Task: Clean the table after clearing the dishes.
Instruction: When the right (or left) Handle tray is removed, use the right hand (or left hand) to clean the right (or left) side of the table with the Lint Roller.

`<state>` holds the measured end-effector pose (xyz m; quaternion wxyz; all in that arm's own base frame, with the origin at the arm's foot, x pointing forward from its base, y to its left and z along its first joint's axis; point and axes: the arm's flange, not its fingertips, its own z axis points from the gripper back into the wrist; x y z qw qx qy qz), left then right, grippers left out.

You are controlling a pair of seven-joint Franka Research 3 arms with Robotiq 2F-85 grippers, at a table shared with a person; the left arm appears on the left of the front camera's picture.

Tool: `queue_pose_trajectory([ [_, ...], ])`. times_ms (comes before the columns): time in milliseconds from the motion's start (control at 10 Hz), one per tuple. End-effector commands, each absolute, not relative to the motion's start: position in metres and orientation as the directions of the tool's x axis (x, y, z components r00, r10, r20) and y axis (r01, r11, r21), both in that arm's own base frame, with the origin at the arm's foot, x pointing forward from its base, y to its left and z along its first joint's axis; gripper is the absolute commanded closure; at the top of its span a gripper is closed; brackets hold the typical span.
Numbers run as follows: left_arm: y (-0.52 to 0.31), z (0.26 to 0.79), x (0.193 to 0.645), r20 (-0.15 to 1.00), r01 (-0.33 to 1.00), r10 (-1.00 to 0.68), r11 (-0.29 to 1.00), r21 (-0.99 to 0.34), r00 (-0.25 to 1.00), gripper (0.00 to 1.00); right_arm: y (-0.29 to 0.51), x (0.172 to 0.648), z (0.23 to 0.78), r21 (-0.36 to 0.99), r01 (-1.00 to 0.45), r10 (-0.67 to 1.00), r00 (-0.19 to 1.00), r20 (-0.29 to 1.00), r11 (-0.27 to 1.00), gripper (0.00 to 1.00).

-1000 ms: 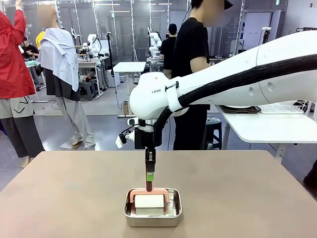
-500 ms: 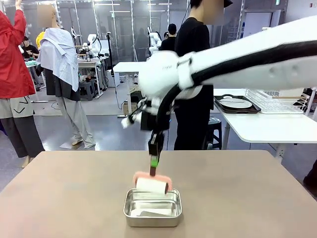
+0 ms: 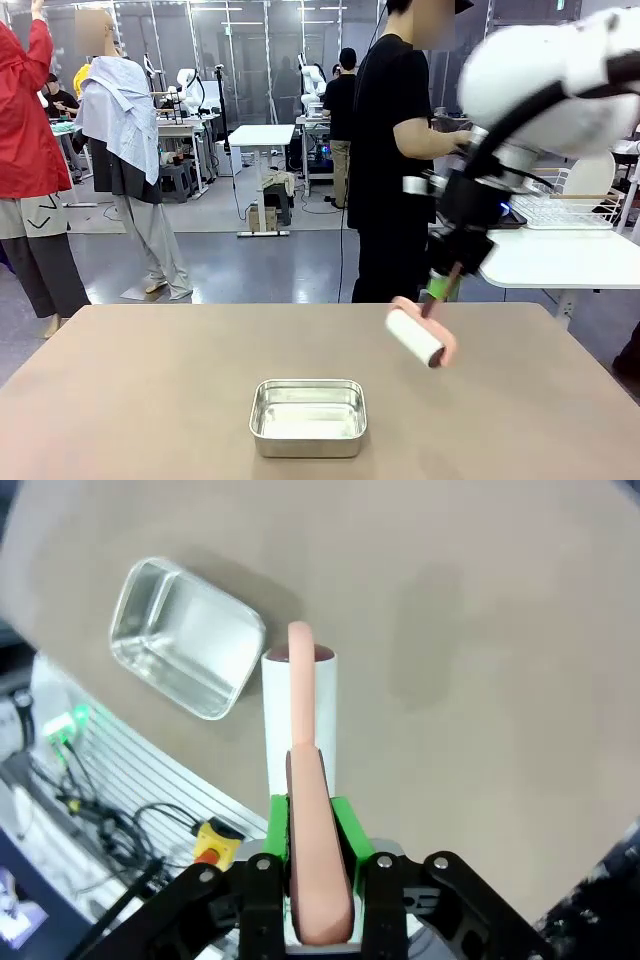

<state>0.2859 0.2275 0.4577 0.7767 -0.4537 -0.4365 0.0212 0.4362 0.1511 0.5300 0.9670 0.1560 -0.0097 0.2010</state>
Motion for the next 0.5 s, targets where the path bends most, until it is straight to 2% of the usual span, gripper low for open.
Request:
queue_pose_trajectory([
  [0,0.230,0.459,0.284,0.658,0.368,0.430,0.582,-0.725,0.618,0.00,0.140,0.420,0.488,0.488,0.119,-0.204,0.971,0.125,0.865,0.96],
  [200,0.230,0.459,0.284,0.658,0.368,0.430,0.582,-0.725,0.618,0.00,0.119,0.435,0.468,0.516,0.250,-0.366,0.920,0.136,0.819,0.96],
  [300,0.230,0.459,0.284,0.658,0.368,0.430,0.582,-0.725,0.618,0.00,0.118,0.445,0.458,0.528,0.216,-0.345,0.925,0.158,0.821,0.96],
  [400,0.230,0.459,0.284,0.658,0.368,0.430,0.582,-0.725,0.618,0.00,0.102,0.431,0.469,0.448,0.052,-0.087,0.994,0.059,0.893,0.96],
])
